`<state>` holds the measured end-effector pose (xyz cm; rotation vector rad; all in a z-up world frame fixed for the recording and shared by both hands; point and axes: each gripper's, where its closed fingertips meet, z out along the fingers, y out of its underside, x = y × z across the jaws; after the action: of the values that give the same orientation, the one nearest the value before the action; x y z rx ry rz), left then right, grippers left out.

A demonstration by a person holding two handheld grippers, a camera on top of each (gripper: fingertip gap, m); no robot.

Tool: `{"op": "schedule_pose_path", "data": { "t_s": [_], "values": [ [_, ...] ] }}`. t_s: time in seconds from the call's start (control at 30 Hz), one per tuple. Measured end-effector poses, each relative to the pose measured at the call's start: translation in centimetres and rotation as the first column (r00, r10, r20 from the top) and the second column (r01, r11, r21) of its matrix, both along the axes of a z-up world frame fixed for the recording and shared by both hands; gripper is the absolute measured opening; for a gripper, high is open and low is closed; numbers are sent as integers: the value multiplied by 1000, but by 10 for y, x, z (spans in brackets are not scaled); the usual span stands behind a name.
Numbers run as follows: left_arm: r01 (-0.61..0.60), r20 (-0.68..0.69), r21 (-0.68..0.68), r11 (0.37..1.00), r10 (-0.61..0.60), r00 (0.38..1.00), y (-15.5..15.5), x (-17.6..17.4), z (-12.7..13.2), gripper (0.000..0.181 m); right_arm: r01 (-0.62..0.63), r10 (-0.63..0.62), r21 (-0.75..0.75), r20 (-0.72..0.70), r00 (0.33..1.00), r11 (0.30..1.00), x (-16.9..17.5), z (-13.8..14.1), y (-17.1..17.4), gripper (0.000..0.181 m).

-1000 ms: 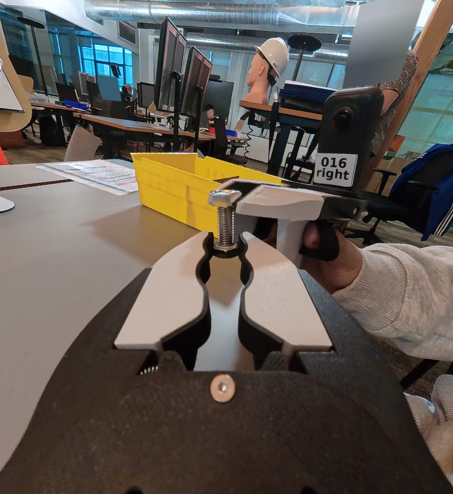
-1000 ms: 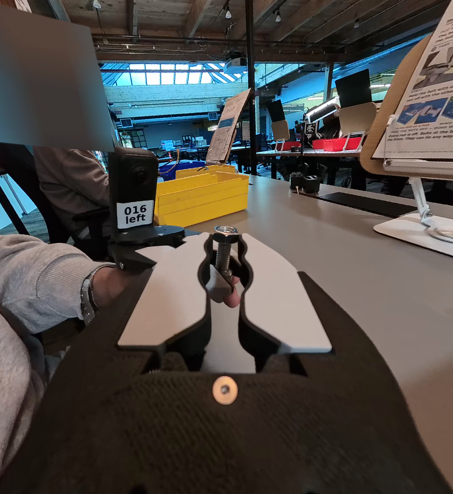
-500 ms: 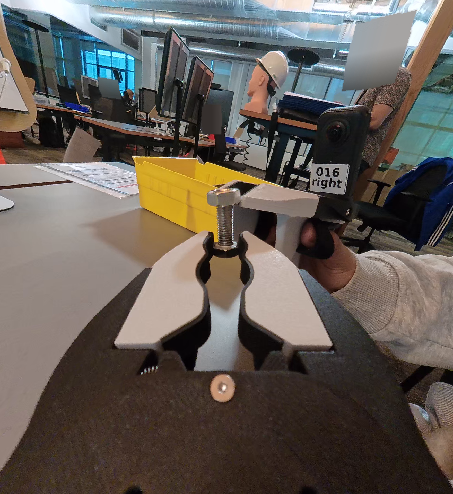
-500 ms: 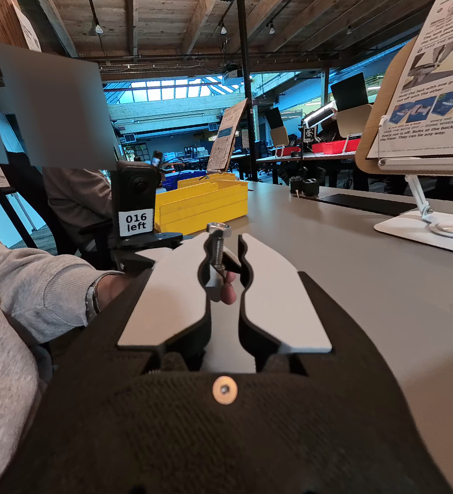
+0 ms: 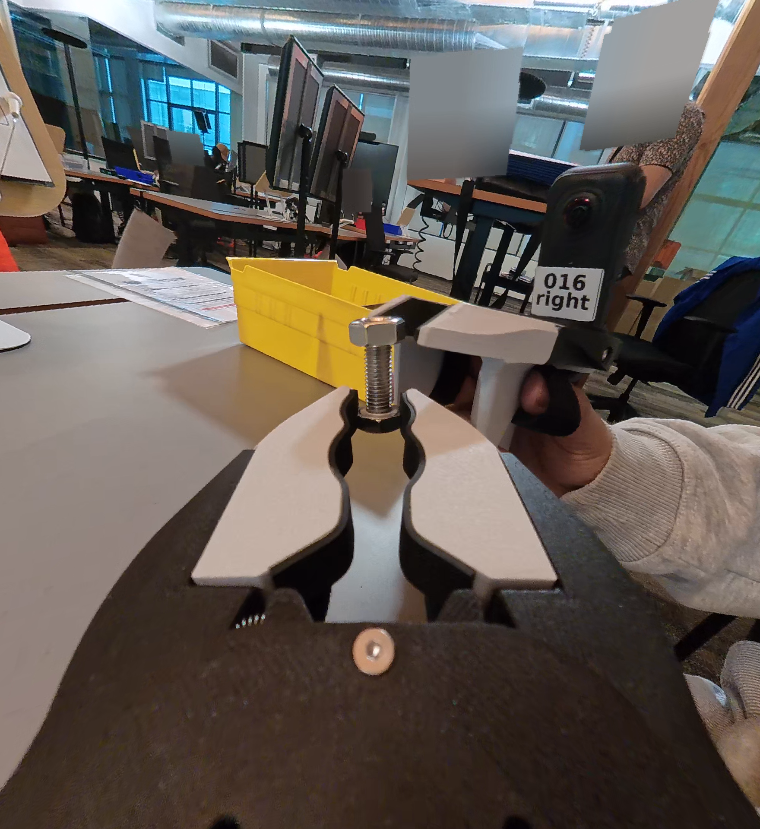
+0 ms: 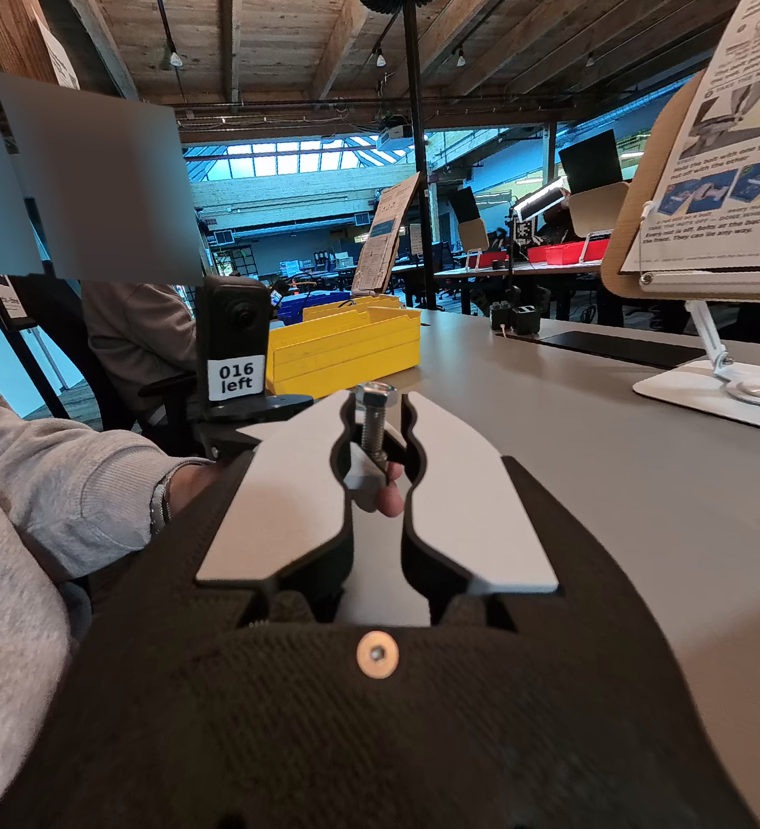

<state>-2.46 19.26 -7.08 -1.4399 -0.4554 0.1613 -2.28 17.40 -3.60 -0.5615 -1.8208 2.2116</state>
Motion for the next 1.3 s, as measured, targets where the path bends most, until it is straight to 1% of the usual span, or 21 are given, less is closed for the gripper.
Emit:
{"op": "schedule_pose_path", "data": {
  "t_s": [0.2,0.37,0.5,0.6,0.7,1.13,1.3],
  "values": [
    [0,-4,-16,1000,0,1000,2,1,-2,17,17,-16,42,-14,1000,999,1,-4,-5,18],
    [-1,-3,-21,1000,1,1000,2,0,-3,17,16,-16,44,-4,1000,999,-1,-5,-4,17],
    [2,-31,-49,999,-3,1000,4,3,-4,18,-5,5,48,4,1000,999,1,-7,-7,21],
    [4,-35,-52,999,-6,999,5,4,-5,18,6,-6,60,-1,1000,998,0,-8,-7,17],
    [13,-27,-49,999,-15,1000,5,4,-5,18,1,-1,55,6,1000,999,0,-7,-7,17],
    [123,29,38,992,-124,992,8,15,3,17,-111,114,-40,59,992,993,7,-1,-6,17],
    [119,22,37,992,-120,992,8,15,3,17,-135,139,-56,65,988,989,9,0,-5,17]
  ]
}}
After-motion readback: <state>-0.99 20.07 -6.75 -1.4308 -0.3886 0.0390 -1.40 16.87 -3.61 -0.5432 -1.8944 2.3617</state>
